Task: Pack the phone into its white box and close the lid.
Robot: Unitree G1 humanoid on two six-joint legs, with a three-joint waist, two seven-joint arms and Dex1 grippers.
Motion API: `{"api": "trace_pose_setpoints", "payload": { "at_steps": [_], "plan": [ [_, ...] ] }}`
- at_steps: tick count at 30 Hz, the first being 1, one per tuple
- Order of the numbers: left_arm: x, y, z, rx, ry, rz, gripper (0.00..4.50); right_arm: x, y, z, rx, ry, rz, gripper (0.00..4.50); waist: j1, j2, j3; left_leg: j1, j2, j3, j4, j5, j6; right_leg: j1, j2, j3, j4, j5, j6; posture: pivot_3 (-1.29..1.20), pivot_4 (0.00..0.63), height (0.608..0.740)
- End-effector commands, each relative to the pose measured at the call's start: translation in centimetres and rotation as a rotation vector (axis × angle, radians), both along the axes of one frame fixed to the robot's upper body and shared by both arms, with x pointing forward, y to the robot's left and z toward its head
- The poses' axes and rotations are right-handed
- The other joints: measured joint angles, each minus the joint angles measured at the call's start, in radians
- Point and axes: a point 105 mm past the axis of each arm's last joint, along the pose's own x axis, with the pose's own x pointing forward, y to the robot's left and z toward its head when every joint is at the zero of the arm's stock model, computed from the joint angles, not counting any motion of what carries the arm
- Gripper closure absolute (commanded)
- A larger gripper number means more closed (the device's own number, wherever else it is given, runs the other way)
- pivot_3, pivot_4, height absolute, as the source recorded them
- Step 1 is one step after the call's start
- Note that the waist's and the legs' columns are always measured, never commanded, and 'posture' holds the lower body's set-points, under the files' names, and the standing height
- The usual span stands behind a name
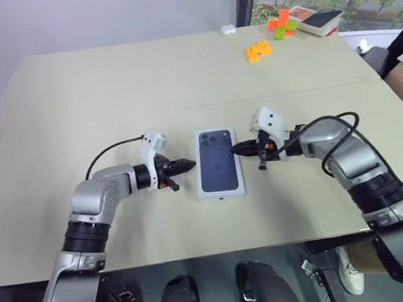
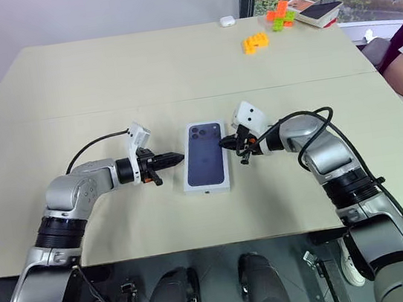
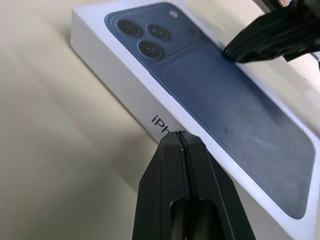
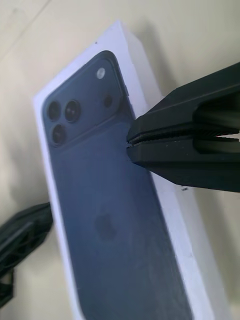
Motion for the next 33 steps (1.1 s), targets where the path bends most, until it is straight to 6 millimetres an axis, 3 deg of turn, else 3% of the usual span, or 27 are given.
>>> {"api": "trace_pose_setpoints", "payload": {
  "at_steps": [1,9,12,15,17,26,33],
  "plan": [
    [0.2,-0.6,1.8,-0.027,-0.072,-0.013,4.50,0.1,-0.6,0.4,-0.034,-0.041,0.004,4.41,0.000,0.000,0.000,0.000,0.000,0.000,0.000,0.000,0.000,0.000,0.000,0.000,0.000,0.000,0.000,0.00,0.150,0.740],
    [0.3,0.3,0.7,0.020,-0.078,0.018,4.50,-0.7,0.4,-0.7,-0.051,-0.030,0.040,4.41,-0.001,0.000,0.000,0.000,0.000,0.000,0.000,0.000,0.000,0.000,0.000,0.000,0.000,0.000,0.000,0.00,0.150,0.740],
    [1.5,0.9,2.9,-0.030,-0.166,0.083,4.50,-0.5,0.3,-0.3,-0.041,-0.047,0.031,4.41,-0.001,0.000,0.000,0.000,0.000,0.000,0.000,0.000,0.000,0.000,0.000,0.000,0.000,0.000,0.000,0.00,0.150,0.740],
    [3.1,1.1,6.2,-0.118,-0.259,0.160,4.50,1.5,-0.1,1.8,0.029,-0.097,-0.058,4.41,-0.002,0.000,0.000,0.000,0.000,0.000,0.001,0.001,-0.001,0.000,0.000,0.000,0.001,0.000,0.000,0.00,0.150,0.740],
    [3.9,0.7,6.8,-0.139,-0.274,0.181,4.50,2.8,-0.3,2.4,0.044,-0.123,-0.113,4.41,-0.002,0.000,0.000,0.001,0.000,0.000,0.001,0.002,-0.003,0.000,0.001,0.000,0.002,0.001,-0.001,0.00,0.150,0.740],
    [5.9,-4.3,4.6,-0.062,-0.254,0.063,4.50,5.9,0.7,1.1,-0.046,-0.153,-0.199,4.41,-0.003,0.000,0.000,0.000,-0.002,0.002,0.001,0.003,-0.003,0.001,0.000,-0.001,0.001,0.002,0.000,0.00,0.150,0.740],
    [5.2,-5.0,1.8,0.028,-0.218,-0.031,4.50,5.0,1.6,-0.1,-0.053,-0.110,-0.136,4.41,-0.007,0.000,0.000,0.001,-0.002,0.003,0.000,0.003,-0.003,0.000,0.001,-0.001,0.002,0.002,0.000,0.00,0.150,0.740]
  ]
}}
